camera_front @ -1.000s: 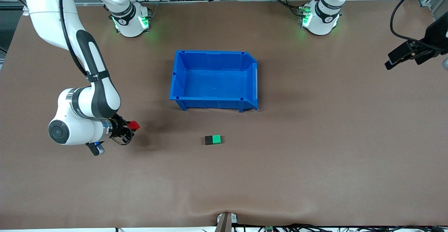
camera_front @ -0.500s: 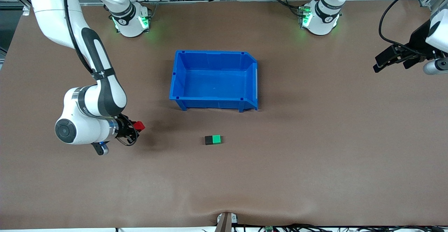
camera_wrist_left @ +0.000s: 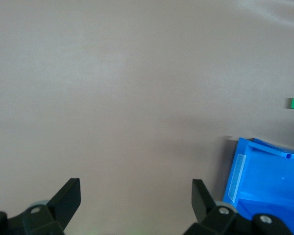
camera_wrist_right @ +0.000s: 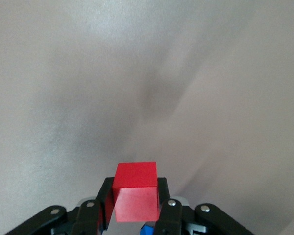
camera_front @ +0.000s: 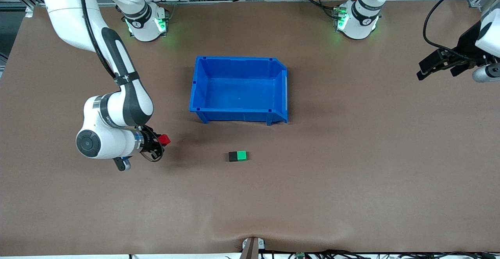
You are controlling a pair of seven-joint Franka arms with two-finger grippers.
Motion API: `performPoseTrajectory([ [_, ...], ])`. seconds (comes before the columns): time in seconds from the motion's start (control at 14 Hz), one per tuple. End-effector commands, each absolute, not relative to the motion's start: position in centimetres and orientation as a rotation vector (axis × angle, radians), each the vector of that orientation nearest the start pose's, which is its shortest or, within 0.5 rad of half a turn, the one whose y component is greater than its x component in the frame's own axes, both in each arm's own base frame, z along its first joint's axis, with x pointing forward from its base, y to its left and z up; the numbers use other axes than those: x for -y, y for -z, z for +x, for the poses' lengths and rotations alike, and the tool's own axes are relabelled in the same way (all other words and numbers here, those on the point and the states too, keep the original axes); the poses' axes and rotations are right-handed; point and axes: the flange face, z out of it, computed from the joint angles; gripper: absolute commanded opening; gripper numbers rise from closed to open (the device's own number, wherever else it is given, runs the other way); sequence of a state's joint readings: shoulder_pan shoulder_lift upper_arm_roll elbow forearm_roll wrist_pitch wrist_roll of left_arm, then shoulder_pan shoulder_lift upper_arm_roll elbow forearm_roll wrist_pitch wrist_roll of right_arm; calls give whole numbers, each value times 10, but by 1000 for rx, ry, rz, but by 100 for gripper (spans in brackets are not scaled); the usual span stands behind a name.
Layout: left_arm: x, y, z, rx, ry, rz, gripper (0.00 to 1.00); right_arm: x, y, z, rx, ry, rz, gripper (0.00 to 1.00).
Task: Attach green and red cubes to black cube
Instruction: 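Carry the red cube with the right gripper toward the black cube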
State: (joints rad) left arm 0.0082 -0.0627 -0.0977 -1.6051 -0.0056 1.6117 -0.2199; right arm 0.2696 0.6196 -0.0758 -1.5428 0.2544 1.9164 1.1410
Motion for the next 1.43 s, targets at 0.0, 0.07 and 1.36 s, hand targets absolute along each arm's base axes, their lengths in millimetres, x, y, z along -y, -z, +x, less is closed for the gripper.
performPoseTrajectory([
  [0.0,45,-648,537,192,99,-3122,100,-173,-281,660,-1630,-437,-2643,0],
  [0.07,46,-647,538,201,95,-3122,100,-180,-280,661,-1639,-414,-2631,0],
  [1.36,53,-643,549,147,99,-3093,100,-262,-248,659,-1840,-279,-2471,0],
])
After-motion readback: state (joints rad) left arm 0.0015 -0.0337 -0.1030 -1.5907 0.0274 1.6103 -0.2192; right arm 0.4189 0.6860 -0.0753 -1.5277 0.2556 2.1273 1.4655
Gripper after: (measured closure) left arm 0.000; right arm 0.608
